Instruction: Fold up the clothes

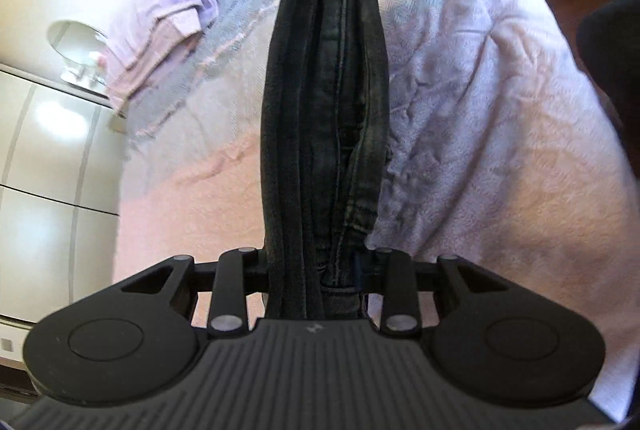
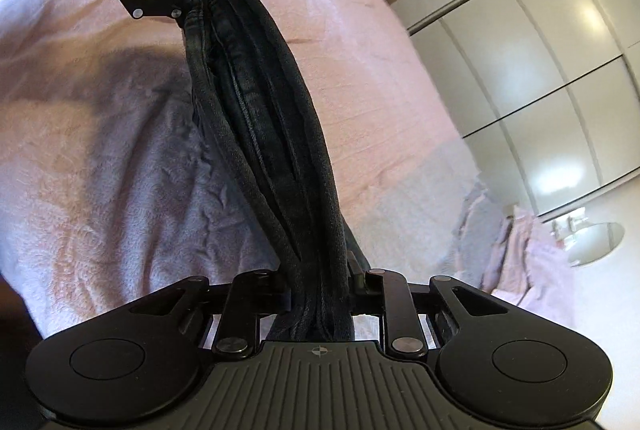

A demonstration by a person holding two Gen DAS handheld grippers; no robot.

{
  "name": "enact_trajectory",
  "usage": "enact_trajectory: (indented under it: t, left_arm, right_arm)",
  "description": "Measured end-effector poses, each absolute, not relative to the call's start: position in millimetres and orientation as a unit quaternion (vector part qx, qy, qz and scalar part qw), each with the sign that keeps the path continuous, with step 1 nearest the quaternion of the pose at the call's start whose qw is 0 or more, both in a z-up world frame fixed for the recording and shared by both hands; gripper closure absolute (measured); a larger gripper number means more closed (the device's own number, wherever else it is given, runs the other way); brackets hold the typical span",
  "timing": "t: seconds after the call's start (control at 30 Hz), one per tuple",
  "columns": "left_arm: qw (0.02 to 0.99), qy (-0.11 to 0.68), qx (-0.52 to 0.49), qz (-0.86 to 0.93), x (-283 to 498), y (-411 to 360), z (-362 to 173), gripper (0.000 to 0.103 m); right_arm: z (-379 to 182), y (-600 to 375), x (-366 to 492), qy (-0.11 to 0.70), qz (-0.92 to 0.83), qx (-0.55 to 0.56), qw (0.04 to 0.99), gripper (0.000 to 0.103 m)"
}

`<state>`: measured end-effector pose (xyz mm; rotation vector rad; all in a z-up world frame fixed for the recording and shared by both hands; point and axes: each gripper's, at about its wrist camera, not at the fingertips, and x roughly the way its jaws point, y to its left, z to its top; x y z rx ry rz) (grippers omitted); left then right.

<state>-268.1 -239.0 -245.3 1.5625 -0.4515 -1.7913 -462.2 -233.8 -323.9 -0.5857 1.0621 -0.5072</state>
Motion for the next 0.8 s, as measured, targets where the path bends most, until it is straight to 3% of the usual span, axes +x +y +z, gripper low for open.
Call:
enact_trajectory:
  t: [0.3,0.6,0.8]
  left_arm:
    - [0.287,-0.115,0.602,-0.736,-287.8,-248.3,-130.7,0.074]
    - [0.197,-0.236,0.550,-0.776,-353.0,-281.0,-65.1,0.074]
    - [0.168,-0.326,0.498,-0.785,-472.3,-358.2,-40.0,0.074]
  right_arm:
    - [-192.1,-240.6,-477.9,0.563,-0.201,-0.195,0.778,0.083]
    - [-105.7,-223.0,-533.7,0.598,-0.312,-0.115,0.729,0.083]
    - [-64.1,-264.2,-622.9,0.590,-0.426,-0.106,0.677,0.083]
